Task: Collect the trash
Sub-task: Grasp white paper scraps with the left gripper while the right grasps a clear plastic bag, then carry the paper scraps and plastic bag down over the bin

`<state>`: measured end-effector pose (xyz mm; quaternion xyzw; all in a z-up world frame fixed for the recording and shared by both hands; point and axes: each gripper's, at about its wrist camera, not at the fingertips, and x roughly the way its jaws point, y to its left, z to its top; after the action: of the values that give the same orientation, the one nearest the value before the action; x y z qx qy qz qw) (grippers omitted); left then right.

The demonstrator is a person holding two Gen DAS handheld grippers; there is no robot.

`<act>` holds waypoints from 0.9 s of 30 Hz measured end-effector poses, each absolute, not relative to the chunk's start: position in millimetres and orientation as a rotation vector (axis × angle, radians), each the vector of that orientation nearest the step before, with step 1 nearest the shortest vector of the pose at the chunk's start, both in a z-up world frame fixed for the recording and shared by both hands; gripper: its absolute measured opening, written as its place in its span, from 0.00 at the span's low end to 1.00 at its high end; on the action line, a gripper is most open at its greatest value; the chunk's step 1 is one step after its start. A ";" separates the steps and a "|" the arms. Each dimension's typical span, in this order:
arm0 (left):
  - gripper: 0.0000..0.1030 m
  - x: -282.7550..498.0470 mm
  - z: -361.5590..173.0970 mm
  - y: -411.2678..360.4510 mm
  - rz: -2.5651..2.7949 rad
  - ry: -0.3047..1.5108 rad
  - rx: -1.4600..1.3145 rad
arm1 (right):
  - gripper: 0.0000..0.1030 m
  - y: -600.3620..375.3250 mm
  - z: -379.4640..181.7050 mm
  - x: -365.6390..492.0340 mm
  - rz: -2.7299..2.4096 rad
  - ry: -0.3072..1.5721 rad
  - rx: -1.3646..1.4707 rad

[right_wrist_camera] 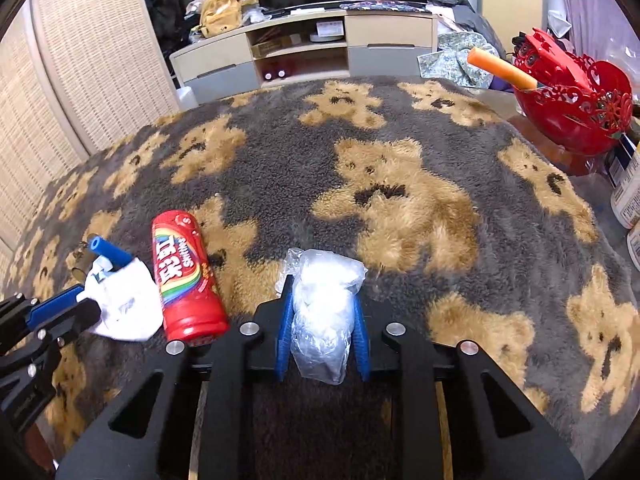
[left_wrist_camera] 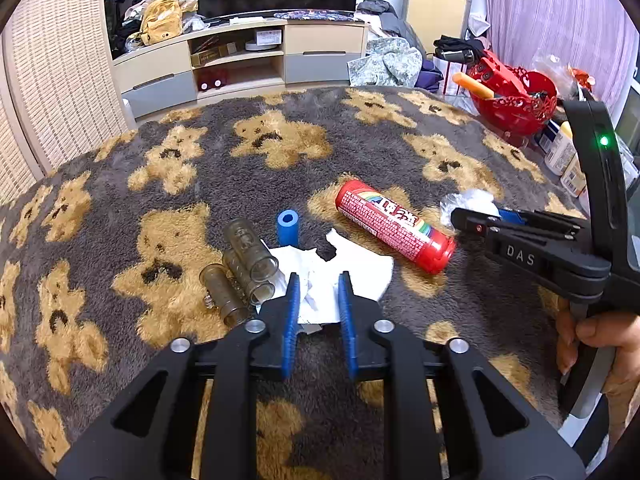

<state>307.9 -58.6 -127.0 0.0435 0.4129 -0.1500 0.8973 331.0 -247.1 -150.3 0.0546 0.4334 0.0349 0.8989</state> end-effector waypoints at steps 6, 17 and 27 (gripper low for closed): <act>0.14 294.1 -113.5 -51.4 -0.320 0.835 0.069 | 0.25 -247.2 -142.6 315.1 0.081 0.897 0.105; 0.13 243.8 -90.2 -42.8 -0.310 0.818 0.089 | 0.25 -249.2 -119.9 268.5 0.089 0.891 0.103; 0.06 169.3 -84.5 -30.7 -0.329 0.834 0.069 | 0.25 -229.9 -97.3 203.1 0.129 0.896 0.067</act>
<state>169.3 -30.7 -84.5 0.0333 0.4032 -0.1588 0.9006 203.1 -229.9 -97.3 0.0323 0.4326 0.0622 0.8989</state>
